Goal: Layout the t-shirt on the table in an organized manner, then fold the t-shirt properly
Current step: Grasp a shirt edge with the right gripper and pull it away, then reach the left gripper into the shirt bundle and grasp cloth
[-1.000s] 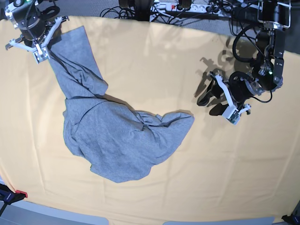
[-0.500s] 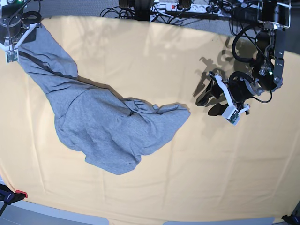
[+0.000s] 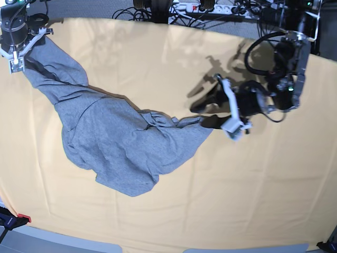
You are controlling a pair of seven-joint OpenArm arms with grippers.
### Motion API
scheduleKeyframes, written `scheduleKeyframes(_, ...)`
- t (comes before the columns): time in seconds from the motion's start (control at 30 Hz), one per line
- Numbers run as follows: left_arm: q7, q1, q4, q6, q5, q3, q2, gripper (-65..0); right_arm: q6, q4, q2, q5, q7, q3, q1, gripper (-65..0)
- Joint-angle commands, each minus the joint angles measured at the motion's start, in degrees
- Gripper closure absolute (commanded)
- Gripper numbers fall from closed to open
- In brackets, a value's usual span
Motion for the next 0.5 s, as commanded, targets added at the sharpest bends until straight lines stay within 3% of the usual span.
scheduleKeyframes(0.0, -3.0, -2.0, 0.8, 1.0, 1.5, 1.6, 0.5, -34.1, -0.2, 0.9, 0.5, -0.3, 1.3, 0.6, -0.3, 0.0)
scheduleKeyframes(0.13, -5.0, -6.0, -1.2, 4.7, 8.3, 8.3, 4.8, -34.1, -0.2, 0.9, 0.3, -0.3, 2.1, 0.6, -0.3, 0.0)
scheduleKeyframes(0.33, -5.5, -12.9, -14.5, 4.6, 8.4, 11.8, 13.5, -34.1, -0.2, 0.9, 0.2, -0.7, 2.1, 0.6, -0.3, 0.0)
scheduleKeyframes(0.47, -6.6, -17.4, -24.7, 1.5, 8.4, 11.8, 18.1, -34.1, -0.2, 0.9, 0.2, -0.8, 2.1, 0.6, -0.3, 0.0)
